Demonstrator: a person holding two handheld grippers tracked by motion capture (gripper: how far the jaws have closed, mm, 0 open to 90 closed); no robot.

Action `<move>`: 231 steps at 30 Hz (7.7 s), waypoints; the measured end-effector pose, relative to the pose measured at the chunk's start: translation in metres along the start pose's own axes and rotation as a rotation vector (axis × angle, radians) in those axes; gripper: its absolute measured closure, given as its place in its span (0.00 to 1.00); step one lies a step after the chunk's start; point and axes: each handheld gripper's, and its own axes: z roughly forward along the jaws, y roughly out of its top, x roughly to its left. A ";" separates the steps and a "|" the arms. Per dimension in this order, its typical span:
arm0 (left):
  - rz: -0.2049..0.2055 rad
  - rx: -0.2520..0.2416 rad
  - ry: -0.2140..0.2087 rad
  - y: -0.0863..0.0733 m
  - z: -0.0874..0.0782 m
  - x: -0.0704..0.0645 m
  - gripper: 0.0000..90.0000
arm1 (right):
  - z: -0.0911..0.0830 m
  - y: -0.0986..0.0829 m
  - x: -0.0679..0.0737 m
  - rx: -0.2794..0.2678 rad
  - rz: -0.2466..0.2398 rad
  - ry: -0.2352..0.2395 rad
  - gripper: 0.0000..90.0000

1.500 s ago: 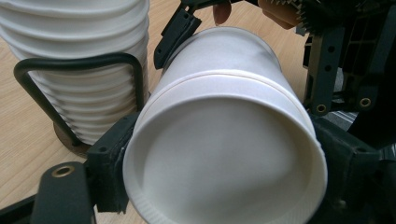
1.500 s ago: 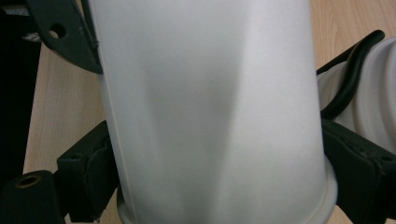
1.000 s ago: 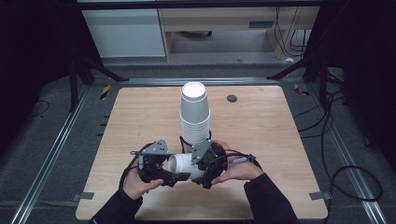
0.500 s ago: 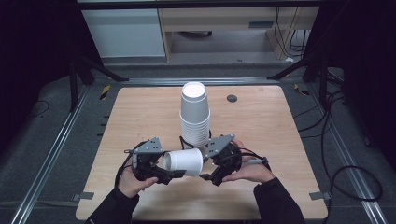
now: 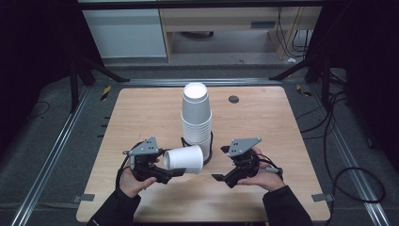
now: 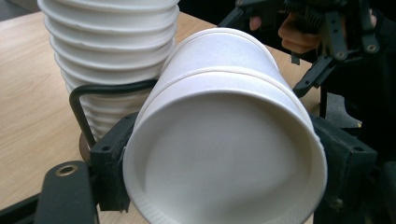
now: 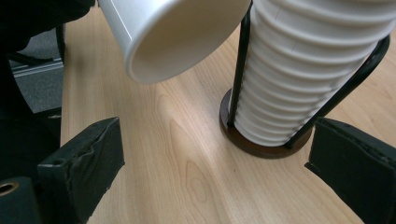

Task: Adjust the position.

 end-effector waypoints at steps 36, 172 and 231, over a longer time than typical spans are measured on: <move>0.027 -0.002 -0.203 -0.002 0.028 -0.016 0.23 | 0.028 -0.002 0.012 -0.072 0.021 0.235 0.04; 0.142 0.126 -0.190 -0.009 0.039 -0.016 0.25 | 0.023 0.006 0.003 -0.102 0.041 0.296 0.04; 0.149 0.267 -0.091 -0.011 0.043 -0.013 0.17 | 0.040 0.049 0.005 0.107 -0.101 0.293 0.10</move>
